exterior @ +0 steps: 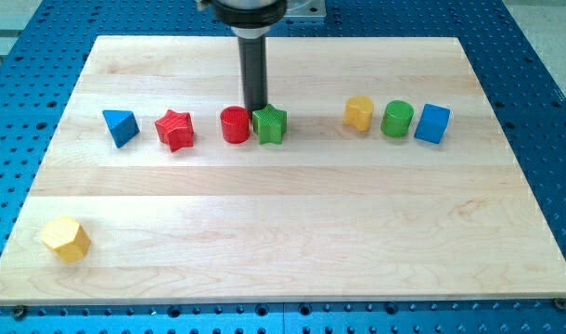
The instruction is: Arrange the group of blocks
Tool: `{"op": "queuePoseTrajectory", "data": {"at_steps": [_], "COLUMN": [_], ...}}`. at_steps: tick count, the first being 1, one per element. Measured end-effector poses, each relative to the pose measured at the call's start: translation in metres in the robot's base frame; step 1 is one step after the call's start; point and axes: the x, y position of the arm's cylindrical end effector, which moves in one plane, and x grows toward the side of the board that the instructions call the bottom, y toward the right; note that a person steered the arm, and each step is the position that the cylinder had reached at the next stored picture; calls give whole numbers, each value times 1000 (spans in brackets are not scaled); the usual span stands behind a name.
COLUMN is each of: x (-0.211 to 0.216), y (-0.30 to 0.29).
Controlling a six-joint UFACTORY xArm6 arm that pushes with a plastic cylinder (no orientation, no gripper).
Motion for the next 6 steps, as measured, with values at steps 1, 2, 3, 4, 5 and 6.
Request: {"op": "queuePoseTrajectory", "data": {"at_steps": [1,2,3,4,5,6], "x": [-2,-7,-25,-26,-22,-2], "y": [19,34,89,142,148,141]}}
